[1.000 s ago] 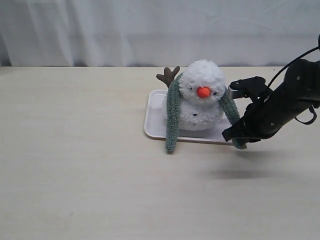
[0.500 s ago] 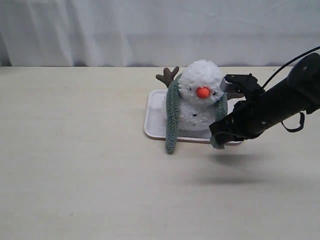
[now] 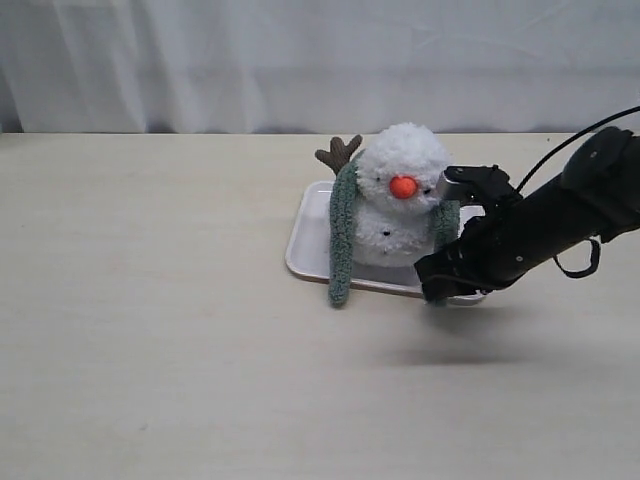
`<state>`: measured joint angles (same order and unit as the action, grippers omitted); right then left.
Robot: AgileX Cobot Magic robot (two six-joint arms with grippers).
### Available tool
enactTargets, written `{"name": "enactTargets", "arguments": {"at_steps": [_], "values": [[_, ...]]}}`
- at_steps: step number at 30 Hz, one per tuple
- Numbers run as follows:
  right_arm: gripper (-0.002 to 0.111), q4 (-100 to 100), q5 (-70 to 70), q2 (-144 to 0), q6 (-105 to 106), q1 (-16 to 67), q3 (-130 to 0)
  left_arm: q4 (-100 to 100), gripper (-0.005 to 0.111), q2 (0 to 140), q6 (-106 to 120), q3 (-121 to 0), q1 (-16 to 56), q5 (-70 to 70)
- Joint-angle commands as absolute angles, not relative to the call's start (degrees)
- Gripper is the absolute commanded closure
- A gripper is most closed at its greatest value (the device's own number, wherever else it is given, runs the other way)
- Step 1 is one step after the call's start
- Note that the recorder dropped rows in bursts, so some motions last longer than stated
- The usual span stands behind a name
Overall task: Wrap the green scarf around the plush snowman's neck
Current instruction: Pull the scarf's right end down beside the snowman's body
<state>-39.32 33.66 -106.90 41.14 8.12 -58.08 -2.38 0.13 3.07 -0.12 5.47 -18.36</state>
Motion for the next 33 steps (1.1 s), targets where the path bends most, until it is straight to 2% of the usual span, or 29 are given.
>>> {"name": "enactTargets", "arguments": {"at_steps": [1,3,10,14,18,33], "values": [[0.057,-39.6,33.7,-103.9,42.3,8.2,-57.9,-2.3,0.107,0.0,2.9,0.0,5.4,-17.7],[0.054,-39.6,34.0,-102.2,42.3,8.2,-57.9,-2.3,0.107,0.0,2.9,0.0,5.4,-17.7],[0.054,-31.4,39.7,-95.9,31.8,8.2,-57.9,-2.3,0.107,0.0,2.9,0.0,5.4,-17.7],[0.054,-27.0,46.1,-96.0,27.2,8.2,-57.9,-2.3,0.107,0.0,2.9,0.0,5.4,-17.7],[0.054,-27.0,46.7,-96.0,27.2,8.2,-57.9,-2.3,0.107,0.0,2.9,0.0,5.4,-17.7],[0.054,-23.7,21.9,-97.3,26.5,8.2,-54.5,-2.3,0.107,0.0,2.9,0.0,5.4,-17.7]]}}
